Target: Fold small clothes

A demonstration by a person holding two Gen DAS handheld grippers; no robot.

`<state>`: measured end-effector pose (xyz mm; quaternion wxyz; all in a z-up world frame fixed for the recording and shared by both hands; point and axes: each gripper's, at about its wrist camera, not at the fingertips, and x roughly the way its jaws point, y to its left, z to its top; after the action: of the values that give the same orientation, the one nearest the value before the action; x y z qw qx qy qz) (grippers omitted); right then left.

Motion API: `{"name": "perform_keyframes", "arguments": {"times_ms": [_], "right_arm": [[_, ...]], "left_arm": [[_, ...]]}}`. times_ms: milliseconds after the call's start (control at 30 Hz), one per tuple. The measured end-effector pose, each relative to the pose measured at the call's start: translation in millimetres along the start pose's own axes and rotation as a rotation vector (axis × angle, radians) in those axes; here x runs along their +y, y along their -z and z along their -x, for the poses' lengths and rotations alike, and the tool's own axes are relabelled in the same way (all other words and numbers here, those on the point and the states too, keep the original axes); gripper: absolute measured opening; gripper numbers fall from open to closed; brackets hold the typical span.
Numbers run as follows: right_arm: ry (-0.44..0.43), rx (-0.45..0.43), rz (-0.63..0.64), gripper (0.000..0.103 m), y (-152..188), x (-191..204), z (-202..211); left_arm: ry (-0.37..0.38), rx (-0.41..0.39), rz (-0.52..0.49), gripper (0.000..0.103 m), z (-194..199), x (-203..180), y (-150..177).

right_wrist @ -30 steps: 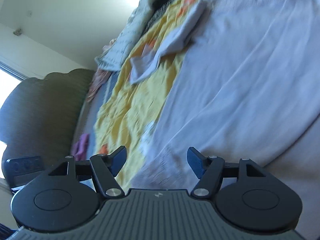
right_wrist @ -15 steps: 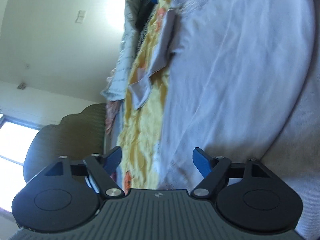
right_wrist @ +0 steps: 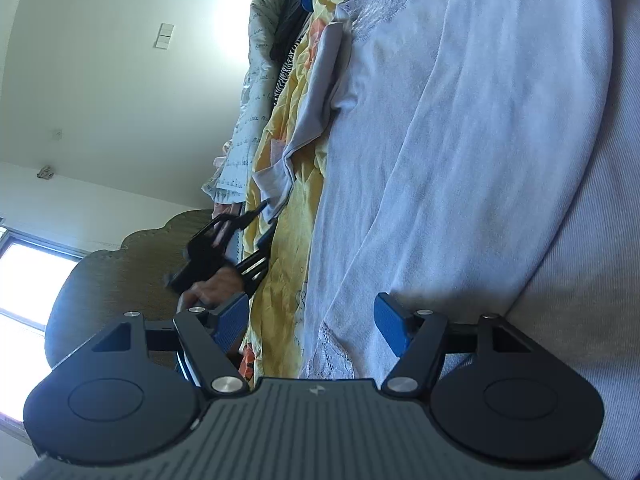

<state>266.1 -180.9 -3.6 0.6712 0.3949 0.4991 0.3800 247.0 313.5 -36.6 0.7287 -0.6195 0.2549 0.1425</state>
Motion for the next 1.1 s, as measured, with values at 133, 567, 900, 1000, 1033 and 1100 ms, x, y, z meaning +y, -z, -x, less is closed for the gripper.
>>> {"name": "perform_keyframes", "arguments": {"times_ms": [133,567,900,1000,1033,1100], "right_arm": [[-0.016,-0.003,-0.003,0.072,0.7,-3.7,2.2],[-0.184,-0.189,-0.155,0.080,-5.7,-12.9,35.3],[-0.074,-0.208,-0.213,0.081,-28.3,-17.3,38.5],[-0.031,-0.181,-0.165,0.080,-33.7,-6.8,27.6],[-0.014,-0.183,-0.143,0.080,-36.8,-1.8,24.7],[0.004,-0.196,-0.089,0.080,-46.7,10.1,22.1]], "left_arm": [[-0.010,-0.088,-0.076,0.029,1.7,-13.5,3.3],[0.247,0.176,-1.841,0.010,47.8,-91.1,266.9],[0.265,0.178,-1.677,0.016,82.0,-85.1,257.5],[0.290,0.200,-1.595,0.022,90.2,-86.6,248.1],[0.296,0.193,-1.573,0.022,92.6,-86.2,245.4],[0.302,0.200,-1.521,0.022,93.5,-84.8,239.4]]}}
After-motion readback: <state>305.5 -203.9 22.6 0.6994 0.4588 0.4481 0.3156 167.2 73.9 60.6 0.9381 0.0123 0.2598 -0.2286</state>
